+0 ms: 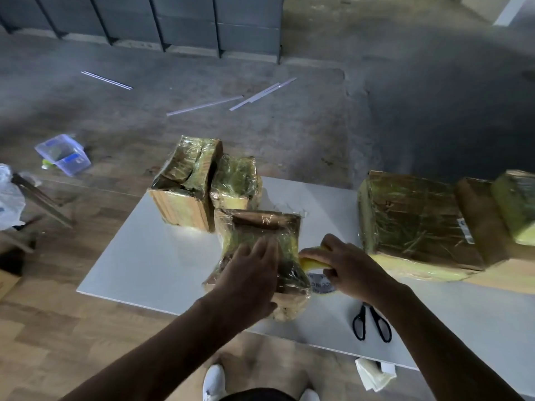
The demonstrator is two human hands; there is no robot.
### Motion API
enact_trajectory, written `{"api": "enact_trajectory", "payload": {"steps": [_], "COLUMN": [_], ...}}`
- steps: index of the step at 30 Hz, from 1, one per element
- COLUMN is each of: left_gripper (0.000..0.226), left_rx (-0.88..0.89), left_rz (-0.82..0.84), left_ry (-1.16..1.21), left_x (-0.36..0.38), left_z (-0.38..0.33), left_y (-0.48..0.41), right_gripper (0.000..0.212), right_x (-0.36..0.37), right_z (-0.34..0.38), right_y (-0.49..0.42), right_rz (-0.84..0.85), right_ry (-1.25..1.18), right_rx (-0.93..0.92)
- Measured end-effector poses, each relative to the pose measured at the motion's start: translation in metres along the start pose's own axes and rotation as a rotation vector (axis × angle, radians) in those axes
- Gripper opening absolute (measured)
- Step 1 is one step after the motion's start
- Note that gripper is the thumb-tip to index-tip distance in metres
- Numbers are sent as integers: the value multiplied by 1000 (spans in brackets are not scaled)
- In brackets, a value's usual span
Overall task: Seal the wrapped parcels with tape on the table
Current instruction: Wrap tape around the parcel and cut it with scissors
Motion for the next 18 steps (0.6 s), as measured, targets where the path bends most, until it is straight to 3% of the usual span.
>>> {"api": "enact_trajectory", "payload": {"steps": [2, 6, 11, 15, 18], "left_gripper": [90, 107, 82, 68, 65], "left_rx": [-84, -78, -88, -58, -47], "left_rz": [37, -37, -136, -278, -296], "left_ry": [40, 172, 276, 522, 582], "left_x": [1, 7, 4, 5, 10], "left_z": [-14, -22, 4, 34, 46], "left_y": [-9, -9, 13, 33, 38], "right_gripper": [71, 64, 69, 77, 74], "right_x": [0, 1, -17, -45, -37], "right_z": [-2, -5, 14, 24, 33], "right_y": [2, 5, 5, -3, -19], "right_rz": [-15, -61, -132, -374, -365], "right_ry": [-16, -95, -183, -470, -475], "right_rx": [5, 15, -54, -84, -99]}}
Point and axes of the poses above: each hand's wrist, its own y-axis away from the middle knuckle, its own x-axis out of the palm, z = x × y, the point moved 6 cm from there along -y, towards the middle knuckle, and after that the axes turned 14 degrees about z, right-handed, at the moved point
